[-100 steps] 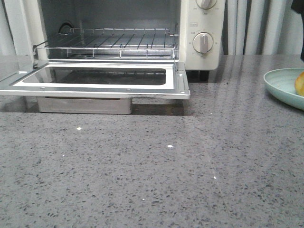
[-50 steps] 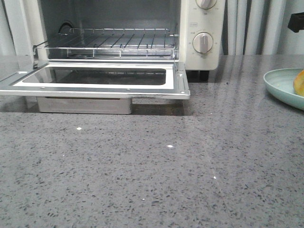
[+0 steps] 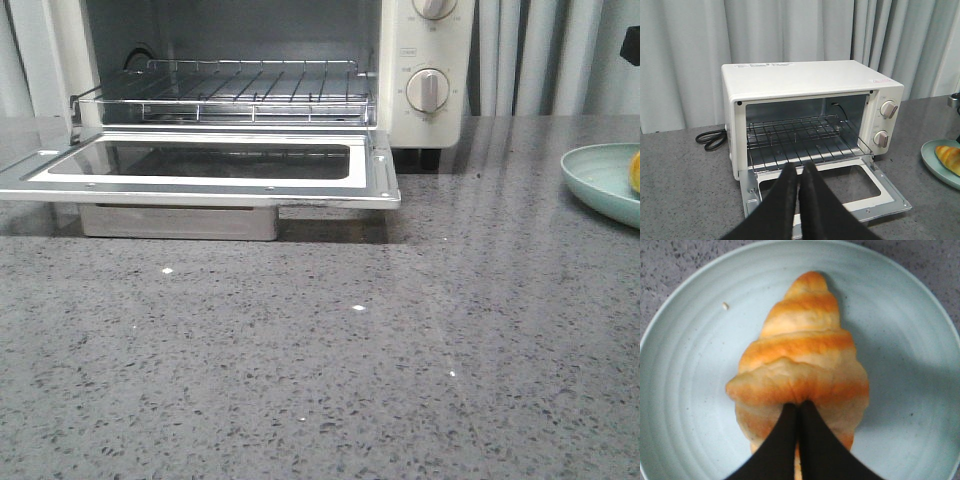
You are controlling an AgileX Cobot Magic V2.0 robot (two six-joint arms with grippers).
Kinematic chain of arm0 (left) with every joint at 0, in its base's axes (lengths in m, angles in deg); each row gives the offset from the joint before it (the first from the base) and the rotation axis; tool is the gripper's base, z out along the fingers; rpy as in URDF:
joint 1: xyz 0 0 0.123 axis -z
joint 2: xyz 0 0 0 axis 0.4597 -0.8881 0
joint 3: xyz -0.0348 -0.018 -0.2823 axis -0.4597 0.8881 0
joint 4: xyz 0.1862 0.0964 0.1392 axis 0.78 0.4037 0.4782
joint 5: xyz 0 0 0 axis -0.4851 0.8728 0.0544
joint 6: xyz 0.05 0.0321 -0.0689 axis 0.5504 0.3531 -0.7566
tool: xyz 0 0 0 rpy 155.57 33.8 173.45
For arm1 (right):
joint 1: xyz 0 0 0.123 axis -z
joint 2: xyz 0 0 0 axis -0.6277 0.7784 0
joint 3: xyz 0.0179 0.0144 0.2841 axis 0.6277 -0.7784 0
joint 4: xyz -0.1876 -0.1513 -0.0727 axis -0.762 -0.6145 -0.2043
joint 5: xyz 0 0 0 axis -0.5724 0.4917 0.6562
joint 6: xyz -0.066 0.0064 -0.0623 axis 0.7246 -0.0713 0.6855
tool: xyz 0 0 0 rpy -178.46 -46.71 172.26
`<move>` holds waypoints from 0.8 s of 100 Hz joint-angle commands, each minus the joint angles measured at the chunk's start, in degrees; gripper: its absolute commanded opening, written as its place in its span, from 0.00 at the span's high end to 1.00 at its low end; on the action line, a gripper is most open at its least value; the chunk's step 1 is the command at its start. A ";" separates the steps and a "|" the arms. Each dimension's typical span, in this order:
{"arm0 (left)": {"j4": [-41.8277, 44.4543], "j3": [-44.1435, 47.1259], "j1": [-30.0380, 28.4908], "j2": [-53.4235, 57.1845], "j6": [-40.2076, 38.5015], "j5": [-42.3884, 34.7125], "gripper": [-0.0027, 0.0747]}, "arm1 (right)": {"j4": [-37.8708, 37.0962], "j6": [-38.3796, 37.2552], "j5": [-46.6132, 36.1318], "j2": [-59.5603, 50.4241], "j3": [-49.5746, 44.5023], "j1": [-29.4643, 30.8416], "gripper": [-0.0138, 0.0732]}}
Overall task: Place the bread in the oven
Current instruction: 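Close the right gripper on the croissant and lift it, then carry the croissant with the right gripper into the open oven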
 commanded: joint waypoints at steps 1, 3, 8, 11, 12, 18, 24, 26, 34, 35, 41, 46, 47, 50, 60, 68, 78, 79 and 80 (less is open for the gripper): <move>0.09 -1.53 0.30 -0.49 -0.06 -4.56 0.99 | -1.08 -0.07 1.32 -2.45 2.28 0.01 0.93; 0.09 -1.53 0.30 -0.49 -0.06 -4.56 0.99 | -1.08 -0.07 1.75 -2.57 2.64 -0.21 0.93; 0.09 -1.53 0.30 -0.49 -0.06 -4.66 0.99 | -1.08 0.24 3.67 -3.15 3.50 -0.78 0.93; 0.09 -1.53 0.30 -0.49 -0.16 -4.66 0.99 | -1.08 0.37 4.45 -3.47 4.04 -1.19 0.93; 0.09 -1.53 0.30 -0.49 -0.16 -4.66 0.99 | -1.08 0.37 4.66 -3.58 4.35 -1.41 0.93; 0.09 -1.53 0.30 -0.49 -0.29 -4.66 0.99 | -1.08 0.65 6.38 -4.65 5.66 -2.37 0.93; 0.09 -1.53 0.30 -0.49 -0.29 -4.66 0.99 | -1.08 0.74 8.23 -5.86 7.16 -3.51 0.93; 0.09 -1.53 0.30 -0.49 -0.29 -4.66 0.99 | -1.08 0.87 8.95 -6.17 7.69 -3.91 0.93; 0.09 -1.53 0.30 -0.49 -0.29 -4.66 0.99 | -1.08 2.06 11.96 -7.96 9.56 -5.62 0.93; 0.09 -1.53 0.30 -0.49 -0.29 -4.66 0.99 | -1.08 2.23 11.96 -8.10 9.88 -5.98 0.93; 0.09 -1.53 0.30 -0.49 -0.29 -4.66 0.99 | -0.10 3.72 14.11 -9.47 11.12 -7.49 0.93; -0.13 -1.53 0.30 -0.49 -0.29 -4.66 0.99 | 0.99 3.81 14.89 -10.60 11.99 -8.98 0.93; -0.14 -1.53 0.30 -0.49 -0.29 -4.66 0.99 | 1.26 3.81 14.89 -10.77 12.24 -9.45 0.93; -0.30 -1.53 0.30 -0.49 -0.29 -4.66 0.99 | 1.63 4.25 15.16 -11.63 12.65 -10.44 0.93; -0.90 -1.53 0.30 -0.49 -0.29 -4.66 0.99 | 2.08 4.65 16.48 -13.49 14.11 -14.19 0.93; -1.03 -1.53 0.30 -0.49 -0.29 -4.66 0.99 | 2.83 4.65 16.63 -14.43 15.03 -17.47 0.93; -1.27 -1.53 0.30 -0.49 -0.29 -4.66 0.99 | 4.07 4.65 16.63 -15.52 15.24 -21.47 0.93; -1.27 -1.53 0.30 -0.49 -0.29 -4.66 0.99 | 4.07 4.65 16.63 -15.64 15.24 -21.77 0.93; -1.31 -1.53 0.30 -0.49 -0.29 -4.66 0.99 | 4.19 4.65 16.63 -15.63 15.24 -22.40 0.93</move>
